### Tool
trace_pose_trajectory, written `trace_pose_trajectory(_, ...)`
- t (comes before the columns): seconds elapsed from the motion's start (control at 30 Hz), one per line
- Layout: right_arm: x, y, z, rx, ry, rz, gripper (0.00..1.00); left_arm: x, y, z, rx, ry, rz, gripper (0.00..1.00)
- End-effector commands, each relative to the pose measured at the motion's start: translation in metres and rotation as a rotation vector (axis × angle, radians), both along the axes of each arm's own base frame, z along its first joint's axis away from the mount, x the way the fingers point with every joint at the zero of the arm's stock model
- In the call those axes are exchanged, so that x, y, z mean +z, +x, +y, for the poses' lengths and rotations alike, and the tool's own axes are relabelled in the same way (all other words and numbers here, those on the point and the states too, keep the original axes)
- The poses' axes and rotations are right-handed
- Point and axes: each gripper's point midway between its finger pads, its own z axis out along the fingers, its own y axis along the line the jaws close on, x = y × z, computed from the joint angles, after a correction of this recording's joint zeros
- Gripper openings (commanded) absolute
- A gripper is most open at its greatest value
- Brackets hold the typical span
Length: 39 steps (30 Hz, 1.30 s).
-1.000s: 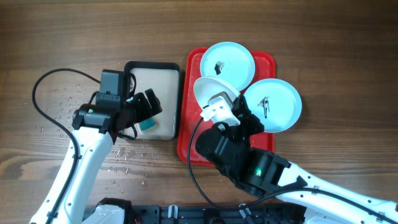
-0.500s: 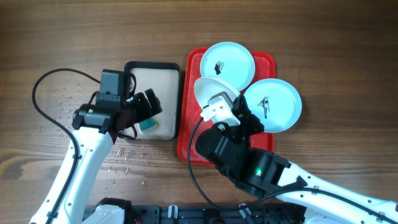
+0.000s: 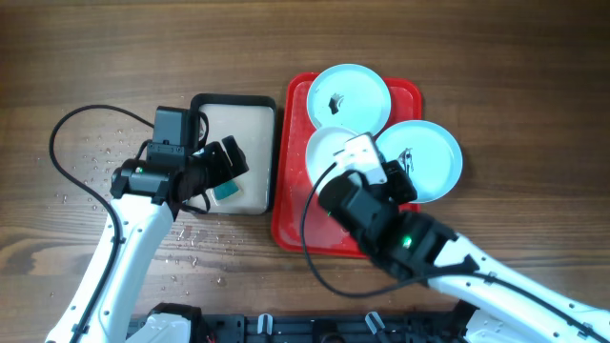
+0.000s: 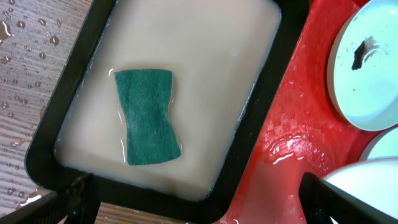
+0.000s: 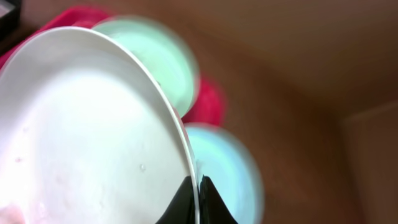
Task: Clean dirty plates on tray and stack at the side
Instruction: 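Carry the white plate right and set it on the table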
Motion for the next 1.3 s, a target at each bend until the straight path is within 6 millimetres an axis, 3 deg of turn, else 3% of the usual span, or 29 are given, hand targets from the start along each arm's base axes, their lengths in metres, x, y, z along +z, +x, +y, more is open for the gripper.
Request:
trace_pose_trajectory(0.0,-0.034,-0.014,0.023,-0.024,0.414,0.301,0.04,0.0,-0.001,-0.001,-0.009,-0.011,0.0,1.0)
trace_pose_trajectory(0.13,-0.042,-0.019,0.006,-0.067,0.584,0.492,0.04,0.0,-0.001,-0.001,-0.009,-0.011,0.0,1.0)
trace_pose_trajectory(0.23,-0.012,0.0,-0.029,-0.101,0.697,0.447,0.04,0.0,-0.001,-0.001,-0.009,-0.011,0.0,1.0)
trace_pose_trajectory(0.33,0.015,0.019,-0.099,-0.301,0.847,0.335,0.04,0.0,-0.001,-0.001,-0.008,-0.011,0.0,1.0)
trace_pose_trajectory(0.47,-0.003,0.017,-0.224,-0.763,0.964,0.221,0.04,0.0,-0.001,-0.001,-0.009,-0.011,0.0,1.0)
trace_pose_trajectory(0.6,-0.033,0.003,-0.32,-1.115,1.037,0.116,0.04,0.0,-0.001,-0.001,-0.009,-0.011,0.0,1.0)
trace_pose_trajectory(0.73,-0.077,-0.016,-0.365,-1.329,0.895,0.159,0.04,0.0,-0.001,-0.001,-0.009,-0.011,0.0,1.0)
trace_pose_trajectory(0.8,-0.101,-0.025,-0.372,-1.396,0.832,0.23,0.04,0.0,-0.001,-0.001,-0.009,-0.011,0.0,1.0)
trace_pose_trajectory(0.9,-0.137,-0.036,-0.362,-1.427,0.825,0.392,0.04,0.0,-0.001,-0.001,-0.009,-0.011,0.0,1.0)
trace_pose_trajectory(0.93,-0.143,-0.036,-0.358,-1.406,0.825,0.431,0.1,0.0,-0.001,-0.001,-0.009,-0.011,0.0,1.0)
trace_pose_trajectory(0.97,-0.144,-0.03,-0.35,-1.345,0.865,0.455,0.3,0.0,-0.001,-0.001,-0.009,-0.011,0.0,1.0)
trace_pose_trajectory(1.0,-0.139,-0.016,-0.334,-1.248,0.956,0.474,0.39,0.0,-0.001,-0.001,-0.009,-0.011,0.0,1.0)
trace_pose_trajectory(1.07,-0.119,0.008,-0.305,-1.103,1.087,0.475,0.46,0.0,-0.001,-0.001,-0.009,-0.011,0.0,1.0)
trace_pose_trajectory(1.2,-0.082,0.024,-0.273,-0.935,1.054,0.433,0.45,0.0,-0.001,-0.001,-0.009,-0.011,0.0,1.0)
trace_pose_trajectory(1.27,-0.066,0.034,-0.248,-0.761,0.966,0.431,0.45,0.0,-0.001,-0.001,-0.009,-0.011,0.0,1.0)
